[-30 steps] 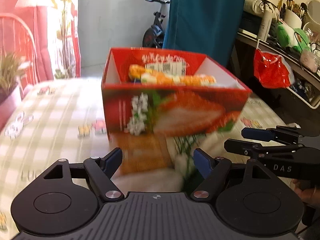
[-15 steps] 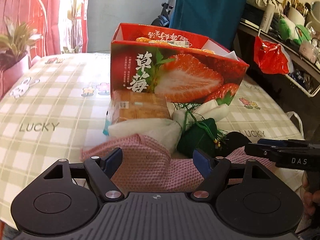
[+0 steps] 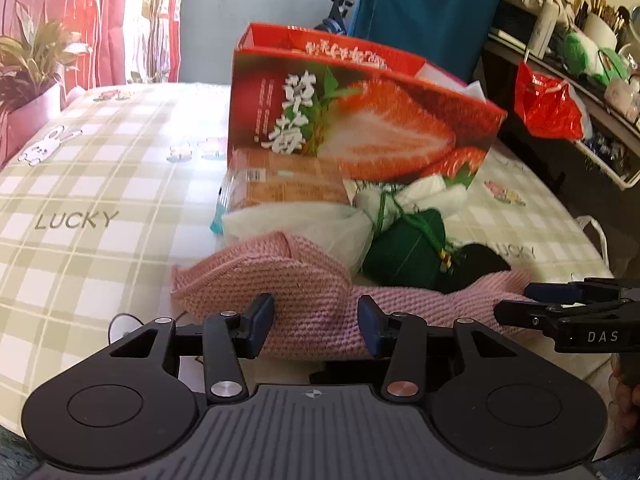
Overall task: Organize soft objects
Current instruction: 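Move both grippers down to the pink knit towel beside the box, then close the left gripper on the pink towel while the right gripper grips it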
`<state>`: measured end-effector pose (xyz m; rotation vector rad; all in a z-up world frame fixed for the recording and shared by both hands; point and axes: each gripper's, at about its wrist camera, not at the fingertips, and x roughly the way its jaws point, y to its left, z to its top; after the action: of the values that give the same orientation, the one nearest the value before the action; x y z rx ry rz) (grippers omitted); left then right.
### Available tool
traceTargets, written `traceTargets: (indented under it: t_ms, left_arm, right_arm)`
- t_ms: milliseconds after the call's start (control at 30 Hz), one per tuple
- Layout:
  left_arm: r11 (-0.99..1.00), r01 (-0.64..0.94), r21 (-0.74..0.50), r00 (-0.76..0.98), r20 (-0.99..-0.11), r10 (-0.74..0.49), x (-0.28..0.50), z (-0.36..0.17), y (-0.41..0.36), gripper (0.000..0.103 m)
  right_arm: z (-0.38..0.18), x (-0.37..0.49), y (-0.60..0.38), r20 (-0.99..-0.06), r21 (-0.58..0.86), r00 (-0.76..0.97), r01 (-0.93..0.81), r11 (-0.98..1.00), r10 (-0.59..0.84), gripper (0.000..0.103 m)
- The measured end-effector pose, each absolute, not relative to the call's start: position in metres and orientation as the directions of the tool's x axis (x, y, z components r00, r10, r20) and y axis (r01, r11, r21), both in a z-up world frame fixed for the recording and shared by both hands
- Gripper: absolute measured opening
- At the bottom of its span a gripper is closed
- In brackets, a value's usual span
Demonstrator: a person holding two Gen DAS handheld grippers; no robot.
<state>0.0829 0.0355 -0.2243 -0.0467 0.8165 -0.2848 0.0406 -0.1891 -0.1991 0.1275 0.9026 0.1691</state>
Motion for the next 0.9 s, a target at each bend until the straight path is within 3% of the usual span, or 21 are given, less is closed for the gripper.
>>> traceTargets:
  t_ms: [300, 633, 767, 900]
  left_arm:
    - [0.957, 0.208, -0.201, 0.610, -0.739, -0.288, 0.089, -0.238, 0.039, 0.049]
    - [0.968, 0.178, -0.180, 0.635, -0.730, -0.252, 0.090, -0.242, 0.040, 0.052]
    - [0.969, 0.176, -0.176, 0.637, -0.730, -0.248, 0.091, -0.242, 0.040, 0.053]
    - [0.968, 0.175, -0.178, 0.639, -0.728, -0.250, 0.092, -0.242, 0.040, 0.054]
  right_arm:
    - [-0.210, 0.045, -0.192, -0.780, 0.219, 0.582, -0.092, 0.971, 0.230, 0.066]
    - [-0.213, 0.075, -0.180, -0.779, 0.122, 0.592, -0.183, 0.975, 0.209, 0.065]
    - [-0.217, 0.073, -0.181, -0.750, 0.111, 0.626, -0.201, 0.973, 0.215, 0.066]
    - [-0.224, 0.057, -0.196, -0.703, 0.190, 0.666, -0.163, 0.968, 0.250, 0.066]
